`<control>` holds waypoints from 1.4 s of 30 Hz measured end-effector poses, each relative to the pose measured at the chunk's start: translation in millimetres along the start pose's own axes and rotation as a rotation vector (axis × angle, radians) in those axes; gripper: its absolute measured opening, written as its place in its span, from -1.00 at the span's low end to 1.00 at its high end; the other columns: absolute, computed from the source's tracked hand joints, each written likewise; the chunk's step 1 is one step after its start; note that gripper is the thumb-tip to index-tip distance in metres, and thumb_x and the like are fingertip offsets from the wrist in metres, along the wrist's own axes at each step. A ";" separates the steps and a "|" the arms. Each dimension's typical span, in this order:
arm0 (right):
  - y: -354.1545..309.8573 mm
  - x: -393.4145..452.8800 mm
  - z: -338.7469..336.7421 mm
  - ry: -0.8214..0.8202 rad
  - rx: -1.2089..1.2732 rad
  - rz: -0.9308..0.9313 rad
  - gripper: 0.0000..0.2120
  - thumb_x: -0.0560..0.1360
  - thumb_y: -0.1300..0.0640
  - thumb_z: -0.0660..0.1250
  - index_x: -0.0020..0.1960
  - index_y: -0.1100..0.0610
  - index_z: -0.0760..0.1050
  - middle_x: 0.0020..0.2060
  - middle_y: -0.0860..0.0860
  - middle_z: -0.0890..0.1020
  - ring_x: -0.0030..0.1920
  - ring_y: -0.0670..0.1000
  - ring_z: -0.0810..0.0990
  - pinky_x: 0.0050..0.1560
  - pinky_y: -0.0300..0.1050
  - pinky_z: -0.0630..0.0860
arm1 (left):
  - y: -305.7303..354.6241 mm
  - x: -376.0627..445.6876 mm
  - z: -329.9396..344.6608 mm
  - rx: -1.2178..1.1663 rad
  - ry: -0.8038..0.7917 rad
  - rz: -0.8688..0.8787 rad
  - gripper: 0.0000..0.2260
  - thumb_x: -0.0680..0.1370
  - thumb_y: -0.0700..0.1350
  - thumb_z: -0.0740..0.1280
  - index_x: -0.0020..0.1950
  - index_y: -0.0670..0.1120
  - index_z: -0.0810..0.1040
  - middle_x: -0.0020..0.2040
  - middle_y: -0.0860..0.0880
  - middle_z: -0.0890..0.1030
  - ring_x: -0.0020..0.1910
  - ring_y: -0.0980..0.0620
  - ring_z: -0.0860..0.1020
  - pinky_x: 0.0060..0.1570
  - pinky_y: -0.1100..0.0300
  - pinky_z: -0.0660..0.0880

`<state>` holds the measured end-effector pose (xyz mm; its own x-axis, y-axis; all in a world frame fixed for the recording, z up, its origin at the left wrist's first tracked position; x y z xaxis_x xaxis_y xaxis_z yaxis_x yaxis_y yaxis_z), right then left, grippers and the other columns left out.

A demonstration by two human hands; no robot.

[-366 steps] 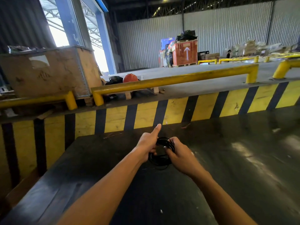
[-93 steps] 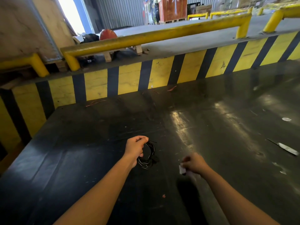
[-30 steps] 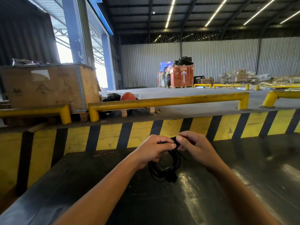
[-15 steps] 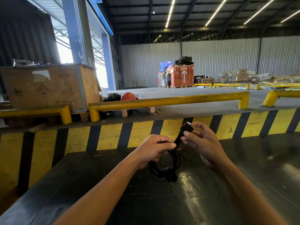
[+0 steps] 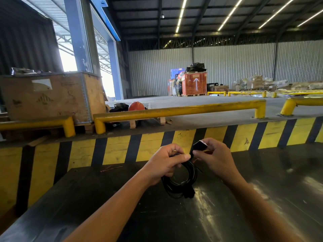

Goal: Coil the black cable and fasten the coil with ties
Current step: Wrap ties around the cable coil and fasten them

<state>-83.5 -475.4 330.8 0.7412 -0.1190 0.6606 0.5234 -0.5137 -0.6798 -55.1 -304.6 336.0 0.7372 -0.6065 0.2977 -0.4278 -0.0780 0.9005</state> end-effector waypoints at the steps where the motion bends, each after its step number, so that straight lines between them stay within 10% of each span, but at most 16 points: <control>1: -2.4 1.2 1.4 -0.021 -0.025 -0.018 -0.88 0.41 0.21 0.44 -0.06 0.13 0.56 -0.20 0.04 0.66 -0.14 0.03 0.64 -0.08 0.00 0.59 | 1.2 0.3 1.1 0.000 0.001 0.015 -0.90 0.53 -0.08 0.37 -0.08 -0.08 0.49 -0.45 0.08 0.48 -0.59 0.17 0.28 -0.61 0.36 0.21; 11: -13.1 6.2 7.6 -0.300 0.090 0.007 -0.85 0.52 0.24 0.29 0.09 0.11 0.50 -0.16 0.04 0.70 -0.15 -0.05 0.70 -0.16 -0.16 0.61 | 4.4 5.4 0.6 -0.056 0.169 0.033 -0.71 0.64 0.02 0.09 -0.14 -0.09 0.47 -0.45 0.01 0.36 -0.57 0.13 0.26 -0.60 0.32 0.15; 23: -13.7 9.6 9.0 -0.200 0.038 0.053 -0.91 0.51 0.08 0.31 -0.13 0.09 0.48 -0.38 -0.03 0.62 -0.38 -0.16 0.59 -0.37 -0.30 0.49 | 5.2 9.9 7.9 0.043 0.126 0.039 -0.80 0.63 -0.01 0.18 0.02 -0.11 0.51 -0.43 0.00 0.39 -0.55 0.12 0.27 -0.60 0.30 0.18; 29: -20.1 4.1 2.8 -0.184 -0.003 -0.011 -0.87 0.53 0.10 0.29 -0.11 0.13 0.56 -0.26 0.04 0.63 -0.22 -0.03 0.60 -0.18 -0.10 0.53 | 2.4 10.6 7.0 0.003 0.166 -0.003 -0.79 0.64 -0.04 0.16 -0.01 -0.13 0.51 -0.42 0.02 0.41 -0.57 0.17 0.30 -0.61 0.33 0.20; 34: -26.0 -8.2 -0.9 -0.248 -0.165 -0.152 -0.80 0.40 -0.01 0.42 -0.04 -0.20 0.45 0.05 -0.24 0.51 0.08 -0.20 0.51 0.00 -0.33 0.46 | -2.8 13.1 -3.3 -0.088 0.266 -0.090 -0.75 0.64 -0.04 0.16 0.05 -0.20 0.50 -0.39 -0.01 0.42 -0.59 0.18 0.30 -0.63 0.34 0.19; 42: -14.8 -21.2 18.1 -0.141 -0.410 -0.309 -0.80 0.43 0.06 0.38 0.05 -0.06 0.52 0.23 -0.07 0.47 0.17 -0.19 0.39 0.06 -0.46 0.29 | -9.2 15.4 -0.8 -0.181 0.295 -0.192 -0.74 0.64 -0.04 0.16 0.10 -0.22 0.49 -0.38 -0.04 0.44 -0.60 0.16 0.31 -0.63 0.32 0.20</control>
<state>-99.4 -449.9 321.0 0.6428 0.1915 0.7418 0.5402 -0.7999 -0.2616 -39.3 -312.5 332.5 0.9246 -0.3392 0.1733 -0.1881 -0.0109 0.9821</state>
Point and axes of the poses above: each hand's wrist, its own x-axis towards the middle knuckle, its own z-axis out of the palm, y = z × x, the point moved 3 cm from there along x, towards the middle knuckle
